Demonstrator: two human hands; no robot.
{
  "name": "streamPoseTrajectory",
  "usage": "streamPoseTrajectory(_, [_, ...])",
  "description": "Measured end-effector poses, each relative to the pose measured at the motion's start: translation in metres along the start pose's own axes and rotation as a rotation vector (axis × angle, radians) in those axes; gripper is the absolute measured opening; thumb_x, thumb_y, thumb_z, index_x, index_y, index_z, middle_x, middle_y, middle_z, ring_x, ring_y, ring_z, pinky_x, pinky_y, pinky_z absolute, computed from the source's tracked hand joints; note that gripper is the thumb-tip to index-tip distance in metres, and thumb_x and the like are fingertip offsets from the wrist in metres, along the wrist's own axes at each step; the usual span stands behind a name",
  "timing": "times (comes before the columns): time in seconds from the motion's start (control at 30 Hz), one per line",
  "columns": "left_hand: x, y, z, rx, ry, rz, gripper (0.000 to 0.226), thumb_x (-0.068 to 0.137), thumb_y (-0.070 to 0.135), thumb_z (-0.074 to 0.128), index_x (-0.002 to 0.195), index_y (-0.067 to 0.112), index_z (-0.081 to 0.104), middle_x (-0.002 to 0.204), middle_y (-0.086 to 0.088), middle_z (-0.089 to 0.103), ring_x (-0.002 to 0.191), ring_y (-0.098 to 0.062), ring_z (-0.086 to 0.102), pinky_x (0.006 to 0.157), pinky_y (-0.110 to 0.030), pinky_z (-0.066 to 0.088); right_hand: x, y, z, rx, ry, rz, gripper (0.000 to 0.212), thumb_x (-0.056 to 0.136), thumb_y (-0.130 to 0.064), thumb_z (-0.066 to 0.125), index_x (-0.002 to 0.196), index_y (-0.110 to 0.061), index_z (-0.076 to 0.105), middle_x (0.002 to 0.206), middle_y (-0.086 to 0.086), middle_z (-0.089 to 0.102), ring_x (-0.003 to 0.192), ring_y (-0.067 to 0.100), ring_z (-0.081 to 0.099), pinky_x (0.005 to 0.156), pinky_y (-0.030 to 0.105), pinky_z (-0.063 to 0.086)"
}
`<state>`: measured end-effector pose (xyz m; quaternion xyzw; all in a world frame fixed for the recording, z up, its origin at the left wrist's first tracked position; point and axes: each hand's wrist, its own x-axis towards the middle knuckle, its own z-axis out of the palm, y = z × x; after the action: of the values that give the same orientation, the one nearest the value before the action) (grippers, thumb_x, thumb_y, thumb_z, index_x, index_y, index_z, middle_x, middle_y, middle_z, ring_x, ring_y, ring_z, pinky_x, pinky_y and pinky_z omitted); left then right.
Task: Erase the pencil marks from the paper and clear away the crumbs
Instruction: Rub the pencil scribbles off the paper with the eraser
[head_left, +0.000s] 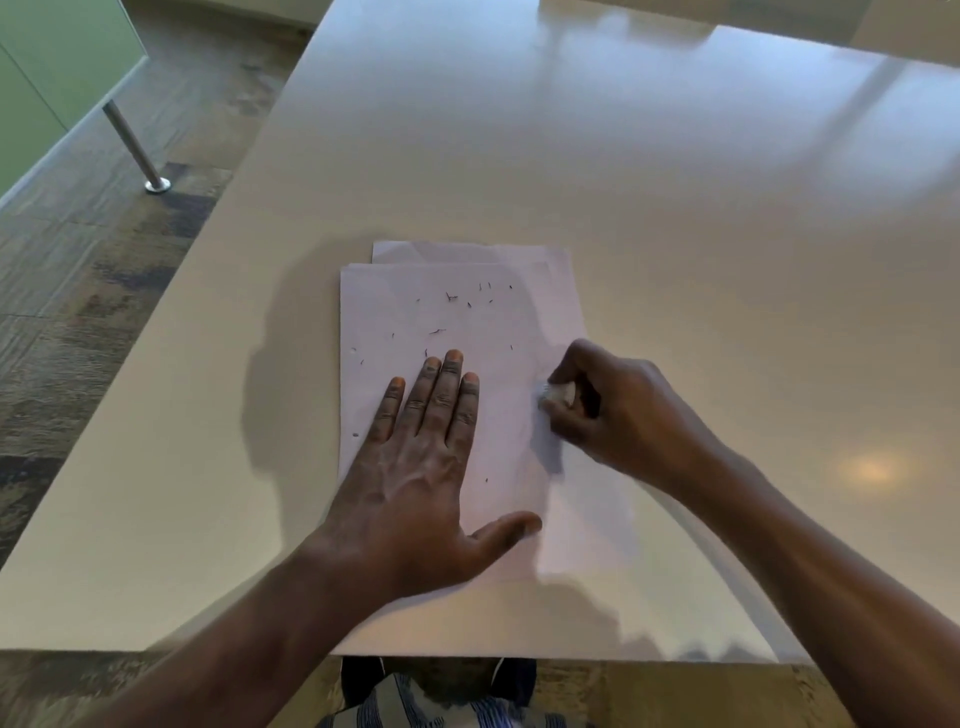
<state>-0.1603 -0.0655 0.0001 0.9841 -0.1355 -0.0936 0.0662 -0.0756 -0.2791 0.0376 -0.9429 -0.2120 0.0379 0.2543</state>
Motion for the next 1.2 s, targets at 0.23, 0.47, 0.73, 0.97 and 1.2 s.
streamPoseTrajectory(0.23, [-0.001, 0.0, 0.001, 0.003, 0.011, -0.004, 0.115, 0.082, 0.089, 0.008, 0.152, 0.009, -0.035, 0.158, -0.011, -0.047, 0.147, -0.021, -0.044, 0.127, -0.048, -0.01, -0.028, -0.014, 0.004, 0.233, -0.303, -0.211, 0.018, 0.091, -0.019, 0.075, 0.092, -0.011, 0.059, 0.065, -0.006, 0.055, 0.053, 0.007, 0.049, 0.051, 0.015, 0.037])
streamPoseTrajectory(0.47, [0.002, 0.0, -0.001, 0.004, 0.0, -0.012, 0.12, 0.079, 0.093, 0.008, 0.152, 0.009, -0.036, 0.157, -0.011, -0.048, 0.146, -0.022, -0.044, 0.127, -0.047, -0.012, -0.009, -0.006, 0.004, 0.077, -0.083, -0.178, 0.016, 0.091, -0.021, 0.072, 0.092, -0.018, 0.057, 0.062, -0.008, 0.054, 0.051, 0.008, 0.052, 0.049, 0.023, 0.042])
streamPoseTrajectory(0.73, [0.002, -0.001, -0.003, 0.013, -0.005, -0.009, 0.122, 0.079, 0.095, 0.011, 0.151, 0.009, -0.037, 0.157, -0.011, -0.048, 0.146, -0.022, -0.044, 0.127, -0.047, -0.013, -0.007, 0.0, -0.003, 0.098, -0.178, -0.152, 0.022, 0.088, -0.028, 0.076, 0.092, -0.014, 0.06, 0.064, -0.01, 0.055, 0.052, 0.006, 0.051, 0.051, 0.018, 0.042])
streamPoseTrajectory(0.97, [0.002, 0.0, -0.003, -0.003, 0.007, -0.011, 0.121, 0.079, 0.094, 0.01, 0.153, 0.009, -0.034, 0.159, -0.011, -0.046, 0.147, -0.022, -0.043, 0.127, -0.047, -0.011, -0.028, -0.013, 0.0, 0.129, -0.286, -0.285, 0.02, 0.086, -0.019, 0.078, 0.089, -0.014, 0.058, 0.07, -0.009, 0.055, 0.057, 0.006, 0.052, 0.053, 0.014, 0.037])
streamPoseTrajectory(1.2, [0.001, 0.0, -0.003, 0.016, -0.009, -0.002, 0.123, 0.079, 0.095, 0.011, 0.152, 0.009, -0.037, 0.158, -0.011, -0.048, 0.146, -0.022, -0.044, 0.127, -0.048, -0.012, -0.004, 0.011, -0.008, 0.081, -0.08, -0.153, 0.018, 0.087, -0.02, 0.076, 0.086, -0.016, 0.058, 0.057, -0.01, 0.047, 0.048, 0.009, 0.042, 0.049, 0.021, 0.038])
